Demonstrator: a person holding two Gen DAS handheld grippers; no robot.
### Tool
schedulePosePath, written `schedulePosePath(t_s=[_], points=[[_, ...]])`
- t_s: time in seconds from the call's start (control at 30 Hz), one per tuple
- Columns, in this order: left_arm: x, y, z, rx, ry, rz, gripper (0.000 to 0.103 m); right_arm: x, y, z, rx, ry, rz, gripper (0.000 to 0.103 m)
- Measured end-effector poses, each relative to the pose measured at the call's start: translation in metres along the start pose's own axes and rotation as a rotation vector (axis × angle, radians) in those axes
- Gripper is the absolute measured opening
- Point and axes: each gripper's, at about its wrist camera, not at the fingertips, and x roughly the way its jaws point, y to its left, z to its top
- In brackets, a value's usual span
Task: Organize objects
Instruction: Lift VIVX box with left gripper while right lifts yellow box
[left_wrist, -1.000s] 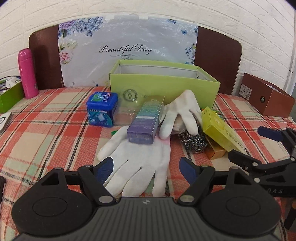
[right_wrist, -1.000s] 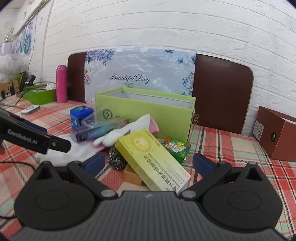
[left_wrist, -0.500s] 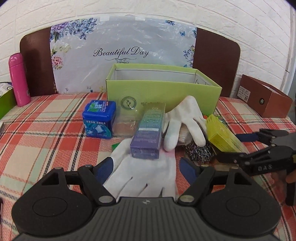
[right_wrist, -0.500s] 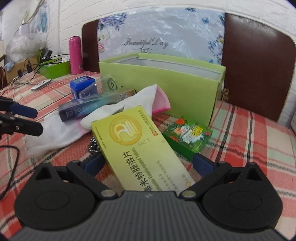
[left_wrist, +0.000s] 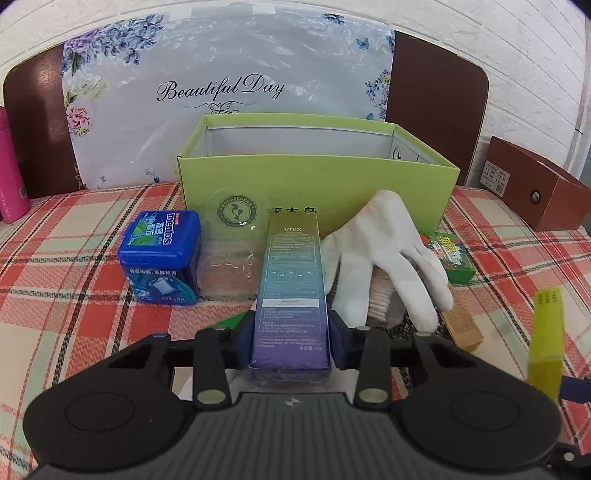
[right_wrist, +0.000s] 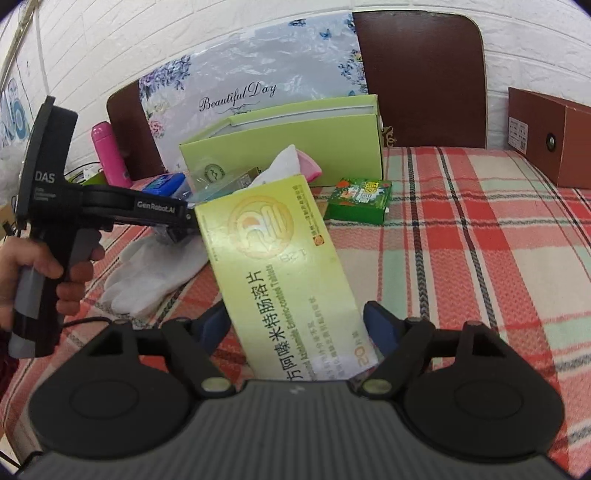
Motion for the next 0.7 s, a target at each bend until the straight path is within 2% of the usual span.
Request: schedulePosePath(t_s=[0.1, 0.23, 0.33, 0.4, 0.43, 0.53, 0.7], points=[[-0.026, 0.001, -0.016, 0.005, 0.006, -0.026, 0.042, 0.001, 0.003, -0.005, 0.008, 0.024, -0.007, 0.081], [-0.062, 0.003, -0.055, 0.004, 0.042, -0.065, 0.041, 0.002, 0.007, -0.013, -0.005, 0.050, 0.003, 0.081], [-0.073, 0.000, -0.077, 0.009, 0.075, -0.056, 0.044, -0.001, 0.011, -0.016, -0.037, 0.044, 0.001, 0.081], [-0.071, -0.002, -0.080, 0.009, 0.073, -0.049, 0.055, -0.001, 0.014, -0.018, -0.063, 0.045, -0.003, 0.082], [-0.068, -0.003, -0.078, 0.011, 0.065, -0.044, 0.057, 0.000, 0.016, -0.018, -0.076, 0.044, -0.010, 0.082], [-0.058, -0.006, -0.068, 0.018, 0.050, -0.019, 0.058, -0.001, 0.023, -0.018, -0.130, 0.034, -0.031, 0.081], [-0.055, -0.009, -0.065, 0.015, 0.047, -0.023, 0.057, 0.002, 0.031, -0.014, -0.223, 0.010, -0.060, 0.081]])
